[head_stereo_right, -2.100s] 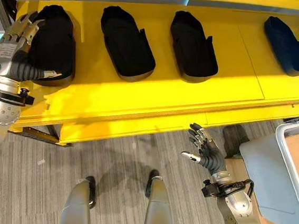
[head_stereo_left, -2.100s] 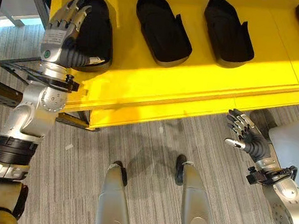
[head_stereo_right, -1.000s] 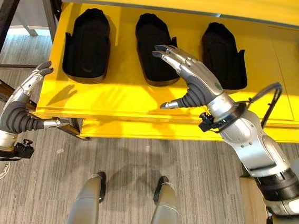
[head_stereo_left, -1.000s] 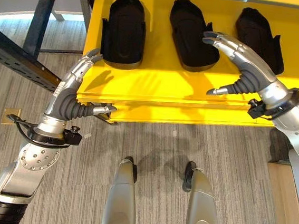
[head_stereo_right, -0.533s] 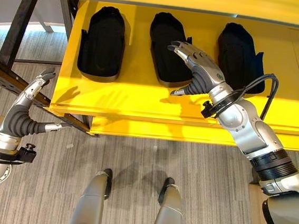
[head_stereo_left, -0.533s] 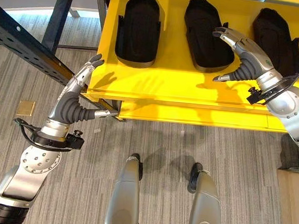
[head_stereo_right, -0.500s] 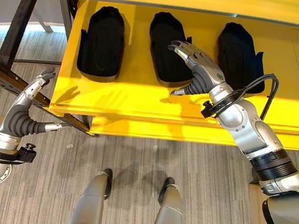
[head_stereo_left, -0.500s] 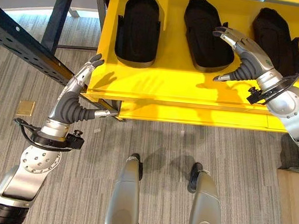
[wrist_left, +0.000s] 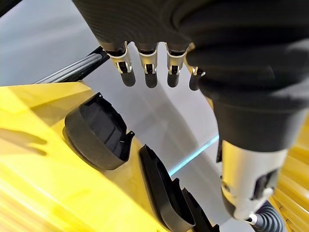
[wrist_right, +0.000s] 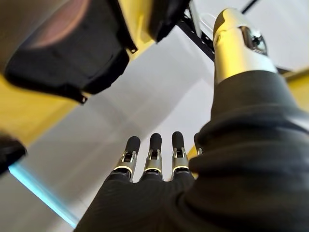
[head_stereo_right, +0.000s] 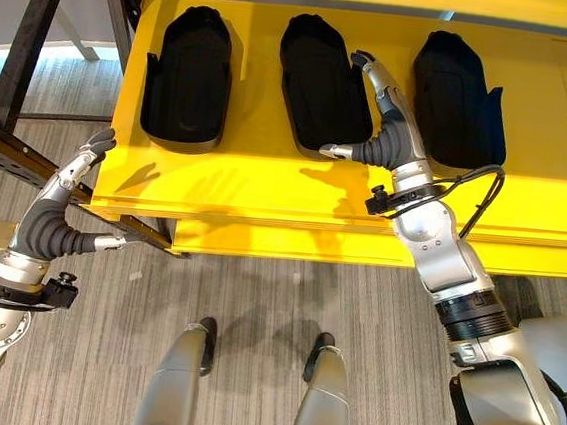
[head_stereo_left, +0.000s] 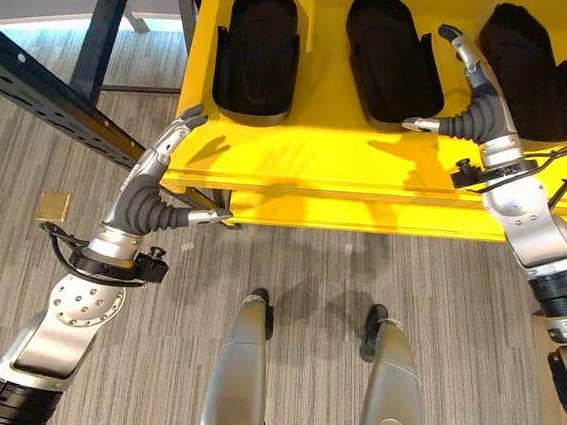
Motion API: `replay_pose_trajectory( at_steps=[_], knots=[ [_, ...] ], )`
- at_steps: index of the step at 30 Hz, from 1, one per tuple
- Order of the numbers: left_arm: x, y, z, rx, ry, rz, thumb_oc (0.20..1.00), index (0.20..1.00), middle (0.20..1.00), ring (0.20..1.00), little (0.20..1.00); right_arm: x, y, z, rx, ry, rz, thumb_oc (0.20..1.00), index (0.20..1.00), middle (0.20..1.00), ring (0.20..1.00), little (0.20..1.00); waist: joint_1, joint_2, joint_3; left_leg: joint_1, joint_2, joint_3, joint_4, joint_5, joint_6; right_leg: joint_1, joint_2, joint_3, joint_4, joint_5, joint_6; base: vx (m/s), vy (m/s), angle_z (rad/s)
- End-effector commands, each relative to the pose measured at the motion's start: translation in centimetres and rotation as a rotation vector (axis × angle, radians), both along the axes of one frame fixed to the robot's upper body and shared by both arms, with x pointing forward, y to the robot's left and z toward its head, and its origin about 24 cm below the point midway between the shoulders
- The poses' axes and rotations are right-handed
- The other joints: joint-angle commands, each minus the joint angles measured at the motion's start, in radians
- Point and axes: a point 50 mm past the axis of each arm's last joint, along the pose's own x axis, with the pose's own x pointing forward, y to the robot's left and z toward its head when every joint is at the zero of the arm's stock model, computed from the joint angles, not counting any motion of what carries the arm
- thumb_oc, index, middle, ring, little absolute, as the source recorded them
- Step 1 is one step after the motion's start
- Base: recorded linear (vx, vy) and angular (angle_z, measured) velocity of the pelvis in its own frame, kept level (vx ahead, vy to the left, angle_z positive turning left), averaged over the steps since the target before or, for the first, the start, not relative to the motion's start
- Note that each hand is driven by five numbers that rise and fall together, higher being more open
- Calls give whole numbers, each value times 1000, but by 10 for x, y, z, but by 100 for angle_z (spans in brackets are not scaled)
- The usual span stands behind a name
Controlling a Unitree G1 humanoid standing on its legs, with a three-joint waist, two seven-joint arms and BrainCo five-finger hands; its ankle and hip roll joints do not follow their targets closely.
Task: Move parts from the plastic box to the shelf.
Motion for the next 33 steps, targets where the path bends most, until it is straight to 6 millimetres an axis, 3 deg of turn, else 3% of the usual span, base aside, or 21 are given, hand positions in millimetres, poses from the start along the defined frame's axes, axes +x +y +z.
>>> replay_pose_trajectory(
  at_steps=[1,12,33],
  knots=[
    [-7,-5,10,-26,-58,-46,1000,1000,1000,1000,1000,-1,-8,16,118,-62,5,1000,1000,1000,1000,1000,-1,-2,-56,-4,41,-36,-73,126,-5,-22,-12,83,19,95,12,0,0,0],
    [-9,-2,10,-34,-60,-33,1000,1000,1000,1000,1000,5,-4,18,192,-57,3,1000,1000,1000,1000,1000,3,6,-54,-15,37,-34,-70,127,-3,-35,-13,87,25,95,11,0,0,0],
    [-9,-1,9,-49,-58,-23,1000,1000,1000,1000,1000,20,-22,15,394,-36,-84,1000,1000,1000,1000,1000,12,43,-34,-46,29,-34,-58,131,-1,-71,-14,99,47,93,9,-1,-3,1]
  ],
)
